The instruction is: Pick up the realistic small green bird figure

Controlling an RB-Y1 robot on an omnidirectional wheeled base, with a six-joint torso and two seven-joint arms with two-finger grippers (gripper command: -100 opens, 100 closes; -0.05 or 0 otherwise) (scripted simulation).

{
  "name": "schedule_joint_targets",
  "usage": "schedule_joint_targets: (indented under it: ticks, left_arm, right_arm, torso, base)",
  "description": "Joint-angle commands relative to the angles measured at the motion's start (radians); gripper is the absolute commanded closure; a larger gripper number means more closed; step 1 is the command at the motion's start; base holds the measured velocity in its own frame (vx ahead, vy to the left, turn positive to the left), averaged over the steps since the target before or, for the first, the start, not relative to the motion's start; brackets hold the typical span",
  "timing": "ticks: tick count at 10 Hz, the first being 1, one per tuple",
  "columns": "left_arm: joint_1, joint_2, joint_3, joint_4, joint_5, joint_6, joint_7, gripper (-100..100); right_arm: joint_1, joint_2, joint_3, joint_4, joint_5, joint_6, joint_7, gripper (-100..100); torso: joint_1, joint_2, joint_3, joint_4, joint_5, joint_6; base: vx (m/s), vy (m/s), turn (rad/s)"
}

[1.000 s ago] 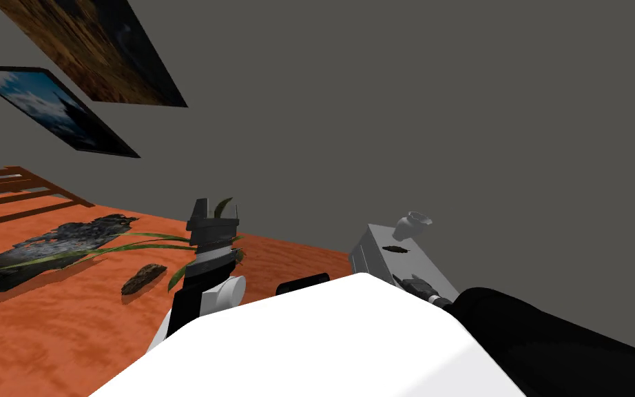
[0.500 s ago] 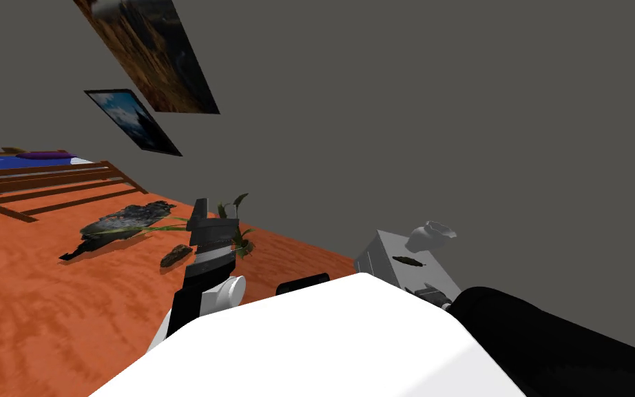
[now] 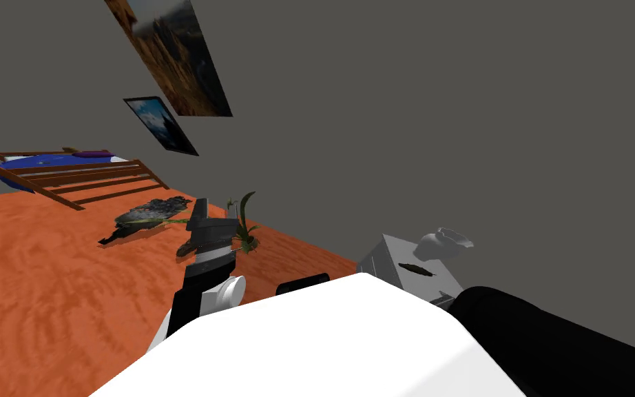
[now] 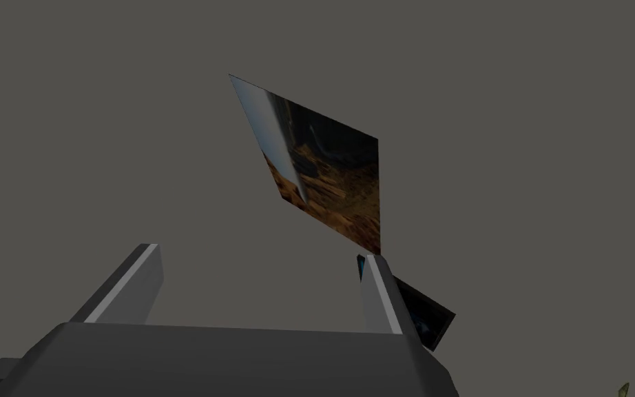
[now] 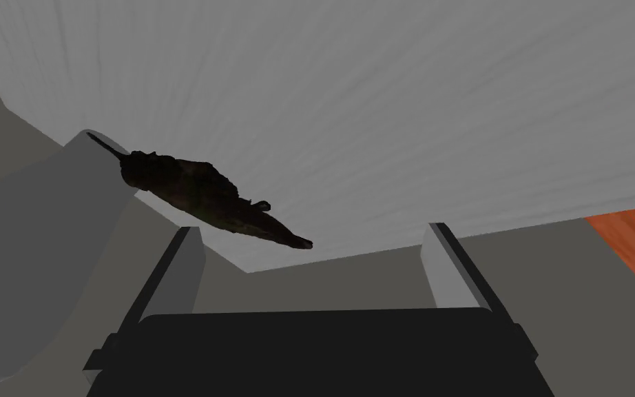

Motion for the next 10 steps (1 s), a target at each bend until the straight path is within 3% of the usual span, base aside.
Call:
schedule_joint_targets:
  ticks: [1,7,10]
  left_arm:
    - [0.000,0.000,0.000,0.000,0.000,0.000,0.000,0]
    - [0.000,0.000,0.000,0.000,0.000,0.000,0.000,0]
    - [0.000,0.000,0.000,0.000,0.000,0.000,0.000,0]
  right_arm:
    - [-0.004,-0.029,0.026,0.046,0.038,0.030,0.033,-100]
    - [-0.058,-0.101,0.140,0.186,0.152,0.093,0.088,-100]
    - [-0.079,-0.111,0.179,0.219,0.189,0.108,0.098,-100]
  torso:
    - [0.000,0.000,0.000,0.000,0.000,0.000]
    - [-0.001,-0.001,-0.001,0.000,0.000,0.000]
    - [-0.001,-0.001,-0.001,0.000,0.000,0.001]
  base:
    - [0.011,-0.040,0.362]
    - [0.013,-0.047,0.222]
    - [0.012,-0.039,0.092]
